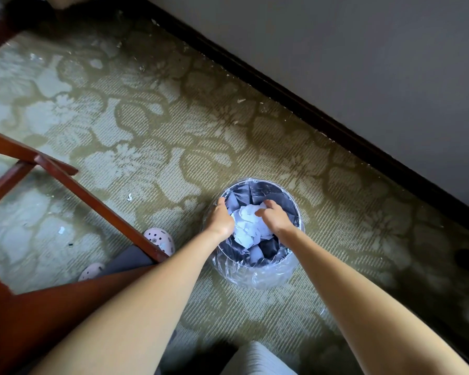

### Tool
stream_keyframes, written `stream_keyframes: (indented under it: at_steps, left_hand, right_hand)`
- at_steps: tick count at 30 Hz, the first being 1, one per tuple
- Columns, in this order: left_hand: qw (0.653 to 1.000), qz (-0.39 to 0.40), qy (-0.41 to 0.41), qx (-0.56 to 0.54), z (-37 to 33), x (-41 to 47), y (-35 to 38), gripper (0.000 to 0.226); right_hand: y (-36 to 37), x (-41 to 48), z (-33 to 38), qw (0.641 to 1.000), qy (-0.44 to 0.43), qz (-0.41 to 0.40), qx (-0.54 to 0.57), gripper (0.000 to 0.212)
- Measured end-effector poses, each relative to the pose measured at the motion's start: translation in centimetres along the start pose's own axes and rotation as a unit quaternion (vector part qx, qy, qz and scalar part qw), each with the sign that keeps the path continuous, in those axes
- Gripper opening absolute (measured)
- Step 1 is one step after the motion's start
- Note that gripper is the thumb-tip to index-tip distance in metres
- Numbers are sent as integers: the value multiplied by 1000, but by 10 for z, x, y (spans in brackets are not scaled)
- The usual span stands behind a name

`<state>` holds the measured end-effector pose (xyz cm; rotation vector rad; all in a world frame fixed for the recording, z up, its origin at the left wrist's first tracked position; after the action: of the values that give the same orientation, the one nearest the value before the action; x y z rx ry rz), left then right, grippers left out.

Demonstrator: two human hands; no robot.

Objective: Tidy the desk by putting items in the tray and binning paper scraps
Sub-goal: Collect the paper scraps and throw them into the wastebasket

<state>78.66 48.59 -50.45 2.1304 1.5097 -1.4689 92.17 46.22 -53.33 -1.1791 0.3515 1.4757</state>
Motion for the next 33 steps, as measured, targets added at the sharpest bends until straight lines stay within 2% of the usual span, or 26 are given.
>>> stream_keyframes:
  at_steps: [3,7,9,13,15,18,22,27,30,33]
  left_hand:
    - [999,-20,14,35,-7,-19,-14,62]
    - [991,-80,53,98,-33,-61,-43,46]
    - [982,-117,82,120,-49,-84,-60,40]
    - [959,-183,165,142,-89,-151,-100,34]
    - [936,-233,209,162,-112,-194,-127,33]
    - [892,-324,257,181,-138,-268,-177,36]
    - [844,-414,288,180,-137,-363,-242,37]
    - [793,-522,268,164,-69,-455,-315,31]
    - [778,-572,217,141,-2,-490,-352,32]
    - [778,-597,163,109,74,-504,-387,33]
  right_hand:
    - [-7,-22,8,992,-27,-20,-120,47]
    - [-23,-61,37,959,-86,-90,-255,29]
    - [-33,-87,61,931,-125,-128,-317,20]
    - [-57,-161,124,855,-232,-239,-398,24]
    - [-69,-204,155,823,-268,-300,-401,25]
    - [-76,-278,196,794,-316,-376,-358,23]
    - [-60,-376,240,753,-398,-434,-294,14]
    - [13,-473,285,712,-522,-407,-235,23]
    - [81,-511,301,694,-591,-347,-221,25]
    - [158,-534,313,668,-650,-262,-250,31]
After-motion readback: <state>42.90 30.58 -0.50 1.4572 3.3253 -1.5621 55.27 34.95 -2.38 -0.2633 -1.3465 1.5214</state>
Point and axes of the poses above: each hand's wrist, its own x-axis towards the middle knuckle, its own y-axis out of the palm, z = x × y, the point moved 8 cm from there along x, towards the middle knuckle, and after that the axes turned 9 degrees about -x, right-handed, at the moved point
